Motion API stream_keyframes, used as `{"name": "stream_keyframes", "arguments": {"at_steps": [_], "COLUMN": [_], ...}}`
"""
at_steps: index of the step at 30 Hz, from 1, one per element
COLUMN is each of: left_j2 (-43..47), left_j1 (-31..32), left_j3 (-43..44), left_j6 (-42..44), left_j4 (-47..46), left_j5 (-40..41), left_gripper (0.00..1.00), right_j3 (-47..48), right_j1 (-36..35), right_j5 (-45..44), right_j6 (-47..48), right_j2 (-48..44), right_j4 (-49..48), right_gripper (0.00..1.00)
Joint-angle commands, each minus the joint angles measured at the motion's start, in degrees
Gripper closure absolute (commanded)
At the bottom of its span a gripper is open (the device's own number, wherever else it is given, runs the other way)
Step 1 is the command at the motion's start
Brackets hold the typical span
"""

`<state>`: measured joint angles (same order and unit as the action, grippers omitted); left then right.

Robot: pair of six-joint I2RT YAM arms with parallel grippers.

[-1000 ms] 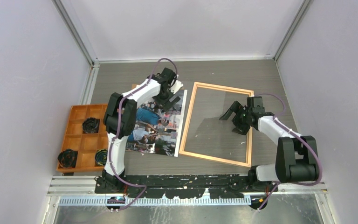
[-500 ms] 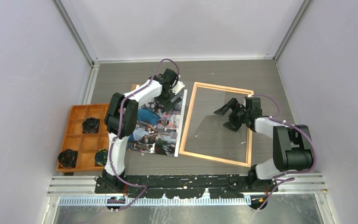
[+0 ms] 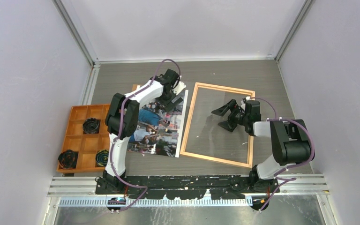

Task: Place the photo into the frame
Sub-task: Pick up the photo frame item from the photo frame.

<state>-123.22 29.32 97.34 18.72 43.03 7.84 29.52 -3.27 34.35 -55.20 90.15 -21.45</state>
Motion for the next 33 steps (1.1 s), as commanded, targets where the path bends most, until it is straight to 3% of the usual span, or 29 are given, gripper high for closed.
{"name": "stream_keyframes", "arguments": {"at_steps": [1, 10, 16, 23, 30, 33], "left_j2": [-1.50, -1.32, -0.91, -0.48, 0.20, 1.04], "left_j1": [0.81, 1.00, 1.00, 1.00, 1.00, 0.91], "left_j3": [-1.45, -1.54, -1.62, -1.63, -0.39, 1.33], "left_j6": [0.72, 1.10, 1.47, 1.91, 1.75, 1.71], "left_j4": [-0.93, -0.76, -0.44, -0.22, 0.31, 1.21], "left_j5": [-0.33, -0.36, -0.29, -0.28, 0.47, 0.54], "left_gripper": [0.01, 0.01, 0.01, 0.01, 0.00, 0.00], "right_j3": [-3.66, -6.67, -5.87, -3.43, 2.16, 5.18], "right_j1": [-0.94, -0.93, -0.91, -0.89, -0.88, -0.86], "right_j5": [2.44, 10.06, 9.74, 6.42, -0.96, -6.34], "right_j6": [-3.82, -15.46, -16.11, -6.43, 8.05, 13.12], "right_j2": [-1.18, -1.81, 0.78, -1.24, -9.36, -12.80], "right_j4": [-4.56, -28.22, -28.64, -16.65, 8.86, 21.49], "right_gripper": [0.07, 0.11, 0.27, 0.52, 0.96, 0.99]}}
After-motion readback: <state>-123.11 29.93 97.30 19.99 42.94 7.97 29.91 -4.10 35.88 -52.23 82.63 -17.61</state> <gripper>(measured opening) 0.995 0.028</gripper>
